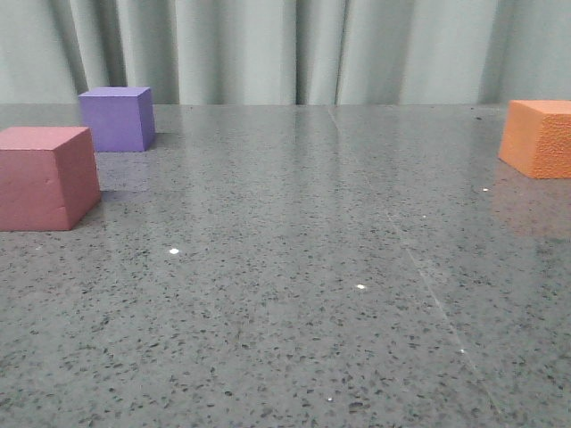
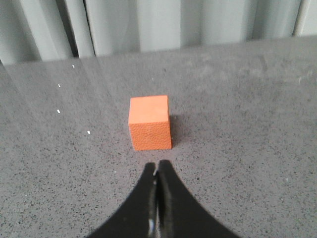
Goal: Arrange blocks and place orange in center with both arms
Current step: 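Move the right gripper above the orange cube and open it, then lower the right gripper, grasp the orange cube and lift it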
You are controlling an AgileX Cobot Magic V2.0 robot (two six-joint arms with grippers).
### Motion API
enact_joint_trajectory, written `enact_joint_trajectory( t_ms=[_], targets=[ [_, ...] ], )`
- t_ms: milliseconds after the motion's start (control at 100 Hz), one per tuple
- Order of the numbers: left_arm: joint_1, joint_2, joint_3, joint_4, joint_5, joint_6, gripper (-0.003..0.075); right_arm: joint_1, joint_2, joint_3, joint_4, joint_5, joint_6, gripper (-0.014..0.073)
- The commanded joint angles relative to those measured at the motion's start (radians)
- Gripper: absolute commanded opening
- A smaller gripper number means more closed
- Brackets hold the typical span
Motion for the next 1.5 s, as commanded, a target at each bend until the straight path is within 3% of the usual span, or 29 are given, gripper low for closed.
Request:
enact_joint_trajectory(
  t_ms=[0, 300, 440, 580, 700, 770, 1020, 1490],
  targets=[
    [-0.001, -0.033, 0.054, -0.008, -0.072, 0.002, -0.0019, -0.007, 0.128, -0.123, -0.001, 0.001, 0.0, -0.0061],
    [-0.001, -0.033, 0.054, -0.008, -0.072, 0.002, -0.0019, -0.007, 0.394, -0.224, -0.001, -0.011, 0.0, -0.006],
    [-0.001, -0.033, 0.054, -0.008, -0.072, 0.002, -0.0019, -0.007, 0.452, -0.224, -0.001, -0.014, 0.0, -0.0004],
    [-0.001, -0.033, 0.054, -0.008, -0.072, 0.002, -0.0019, -0.006, 0.47, -0.224, 0.0, -0.014, 0.0, 0.0213],
    [-0.001, -0.033, 0.054, -0.008, -0.072, 0.002, -0.0019, -0.006, 0.47, -0.224, 0.0, -0.005, 0.0, 0.0535],
    [-0.001, -0.033, 0.054, -0.008, -0.072, 0.002, -0.0019, -0.006, 0.47, -0.224, 0.0, 0.006, 0.0, 0.067],
    [-0.001, -0.033, 0.054, -0.008, -0.072, 0.002, -0.0019, -0.006, 0.488, -0.239, 0.0, -0.02, 0.0, 0.0633],
    [-0.001, -0.033, 0.054, -0.008, -0.072, 0.002, -0.0019, -0.006, 0.874, -0.575, 0.0, 0.019, -0.056, 0.0633]
  ],
)
